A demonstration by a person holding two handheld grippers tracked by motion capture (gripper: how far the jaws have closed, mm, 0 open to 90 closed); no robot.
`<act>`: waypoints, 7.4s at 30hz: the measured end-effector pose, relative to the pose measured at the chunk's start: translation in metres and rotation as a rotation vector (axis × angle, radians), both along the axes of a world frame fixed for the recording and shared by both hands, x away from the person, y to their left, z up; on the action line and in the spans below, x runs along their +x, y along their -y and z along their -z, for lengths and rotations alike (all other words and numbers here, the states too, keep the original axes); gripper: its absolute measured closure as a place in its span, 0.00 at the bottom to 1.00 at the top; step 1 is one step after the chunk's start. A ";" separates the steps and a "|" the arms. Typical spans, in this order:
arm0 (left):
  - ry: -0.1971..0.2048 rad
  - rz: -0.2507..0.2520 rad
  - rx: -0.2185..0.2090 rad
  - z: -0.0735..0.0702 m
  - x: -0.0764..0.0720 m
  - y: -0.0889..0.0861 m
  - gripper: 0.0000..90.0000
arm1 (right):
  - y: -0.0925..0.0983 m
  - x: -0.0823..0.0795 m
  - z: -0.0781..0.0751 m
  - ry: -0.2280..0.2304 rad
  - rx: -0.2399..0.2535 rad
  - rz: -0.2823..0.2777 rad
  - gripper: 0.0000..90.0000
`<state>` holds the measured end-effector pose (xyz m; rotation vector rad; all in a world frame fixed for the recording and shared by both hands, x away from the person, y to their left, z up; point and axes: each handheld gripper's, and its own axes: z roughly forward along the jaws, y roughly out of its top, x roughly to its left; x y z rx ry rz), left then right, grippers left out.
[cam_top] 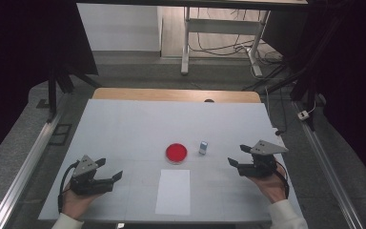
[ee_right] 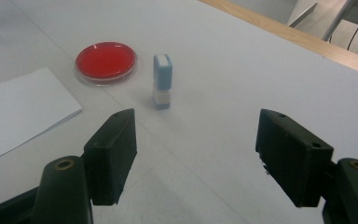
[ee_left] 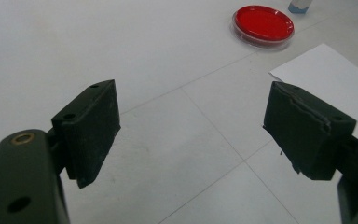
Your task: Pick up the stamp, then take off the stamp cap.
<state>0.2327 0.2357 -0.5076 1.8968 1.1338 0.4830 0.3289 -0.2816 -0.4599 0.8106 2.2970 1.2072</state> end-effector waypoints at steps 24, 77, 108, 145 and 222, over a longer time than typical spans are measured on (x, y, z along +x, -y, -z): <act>-0.013 0.002 0.008 0.003 0.003 0.001 0.20 | -0.050 0.037 -0.002 -0.048 -0.025 -0.079 0.34; -0.032 0.007 0.022 0.007 0.005 0.001 0.20 | -0.095 0.070 0.035 -0.087 -0.114 -0.146 0.84; -0.021 0.002 0.019 0.007 0.004 0.000 0.21 | -0.085 0.050 0.017 -0.046 -0.003 -0.101 0.84; -0.020 0.012 0.025 0.007 0.004 0.006 0.21 | -0.088 0.012 0.005 -0.036 0.097 -0.141 0.84; -0.006 0.055 0.038 0.007 0.006 0.029 0.21 | -0.144 -0.028 0.014 -0.071 0.242 -0.264 0.84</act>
